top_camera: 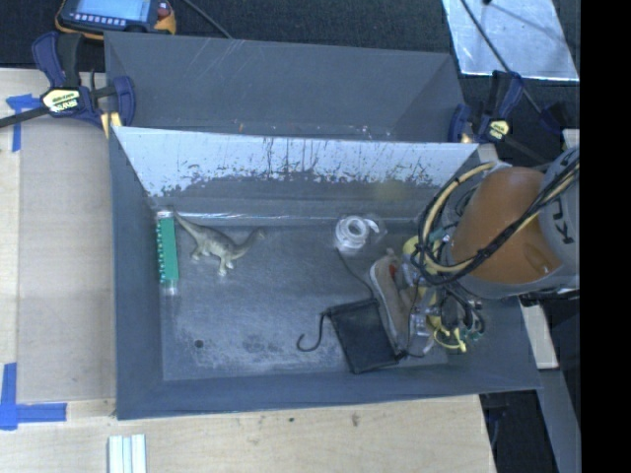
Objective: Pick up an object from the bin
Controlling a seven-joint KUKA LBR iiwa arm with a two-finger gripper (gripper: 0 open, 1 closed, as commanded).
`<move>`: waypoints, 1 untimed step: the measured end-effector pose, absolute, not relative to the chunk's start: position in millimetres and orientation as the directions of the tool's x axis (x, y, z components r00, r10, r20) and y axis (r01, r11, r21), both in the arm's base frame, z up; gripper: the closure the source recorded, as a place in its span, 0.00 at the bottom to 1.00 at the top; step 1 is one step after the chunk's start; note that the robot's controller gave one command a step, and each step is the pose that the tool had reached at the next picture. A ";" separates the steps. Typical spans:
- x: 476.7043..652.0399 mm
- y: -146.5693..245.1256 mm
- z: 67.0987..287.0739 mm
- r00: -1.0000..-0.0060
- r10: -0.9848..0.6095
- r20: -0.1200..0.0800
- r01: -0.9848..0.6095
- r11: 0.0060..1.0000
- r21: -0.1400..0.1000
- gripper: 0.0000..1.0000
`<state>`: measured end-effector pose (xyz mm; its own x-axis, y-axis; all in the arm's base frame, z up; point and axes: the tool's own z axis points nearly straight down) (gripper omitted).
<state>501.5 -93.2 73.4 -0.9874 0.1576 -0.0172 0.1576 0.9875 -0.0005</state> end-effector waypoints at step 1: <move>497.6 -88.5 73.0 -0.976 0.218 -0.014 0.218 0.976 -0.001 0.00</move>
Offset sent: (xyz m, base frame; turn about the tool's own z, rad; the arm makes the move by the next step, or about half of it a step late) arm 0.0008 0.0302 -0.0034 0.2371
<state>497.6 -88.5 73.0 -0.9758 0.2184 -0.0142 0.2184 0.9759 -0.0014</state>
